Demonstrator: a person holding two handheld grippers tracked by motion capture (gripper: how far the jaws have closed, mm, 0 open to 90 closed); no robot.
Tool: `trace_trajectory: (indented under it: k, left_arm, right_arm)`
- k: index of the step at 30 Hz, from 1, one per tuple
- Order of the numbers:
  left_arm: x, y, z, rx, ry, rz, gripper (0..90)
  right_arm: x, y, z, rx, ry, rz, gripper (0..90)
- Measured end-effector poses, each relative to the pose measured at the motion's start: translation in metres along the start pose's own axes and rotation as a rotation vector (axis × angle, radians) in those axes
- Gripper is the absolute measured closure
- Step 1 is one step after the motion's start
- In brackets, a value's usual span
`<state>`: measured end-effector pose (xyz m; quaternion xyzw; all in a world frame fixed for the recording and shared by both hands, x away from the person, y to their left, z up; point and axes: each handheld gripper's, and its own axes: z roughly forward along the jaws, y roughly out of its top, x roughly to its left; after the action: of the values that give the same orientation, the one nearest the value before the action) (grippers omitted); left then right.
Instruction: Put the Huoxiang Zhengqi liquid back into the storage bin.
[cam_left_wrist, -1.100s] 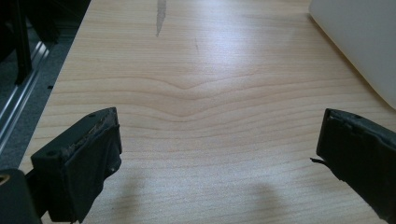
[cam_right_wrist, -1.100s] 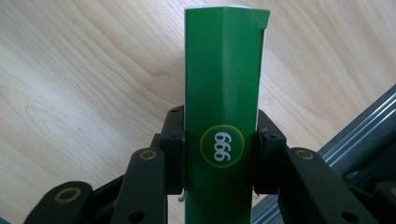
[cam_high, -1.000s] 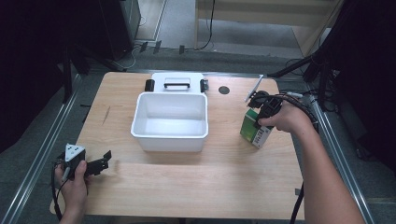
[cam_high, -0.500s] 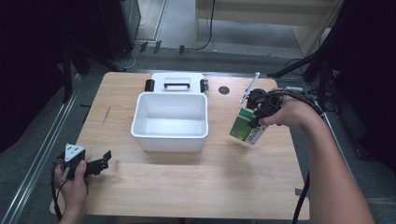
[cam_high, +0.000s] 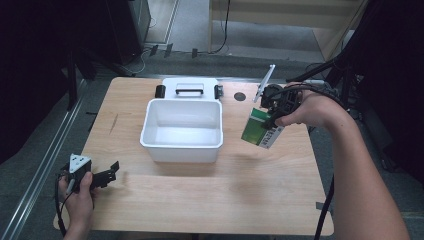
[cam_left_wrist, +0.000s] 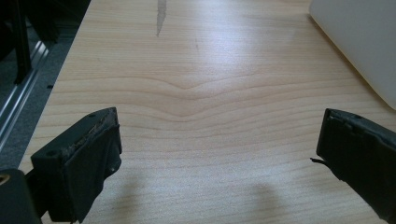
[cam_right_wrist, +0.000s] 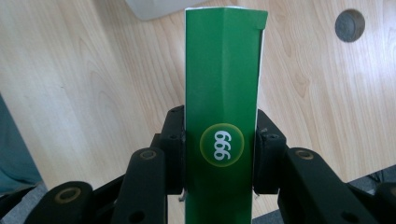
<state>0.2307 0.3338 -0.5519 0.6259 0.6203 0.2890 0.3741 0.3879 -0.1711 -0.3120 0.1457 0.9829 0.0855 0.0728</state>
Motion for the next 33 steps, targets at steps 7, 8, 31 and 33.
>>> trace_trajectory:
  k: [7,8,31,33]
  left_arm:
    - [0.0,0.0,0.0,0.001,0.0,-0.001,0.9]
    - [0.0,0.0,0.0,0.001,-0.001,-0.001,0.9]
    - [0.0,0.0,0.0,0.004,0.002,-0.006,0.9]
    - [0.0,0.0,0.0,0.003,0.003,-0.01,0.9]
  right_arm:
    - [0.003,0.016,-0.021,-0.004,0.001,-0.032,64.5]
    - [0.003,0.018,-0.024,-0.007,0.006,-0.034,64.5]
    - [0.015,0.093,-0.051,-0.046,0.004,-0.151,64.5]
    - [0.017,0.099,-0.051,-0.044,0.002,-0.159,64.5]
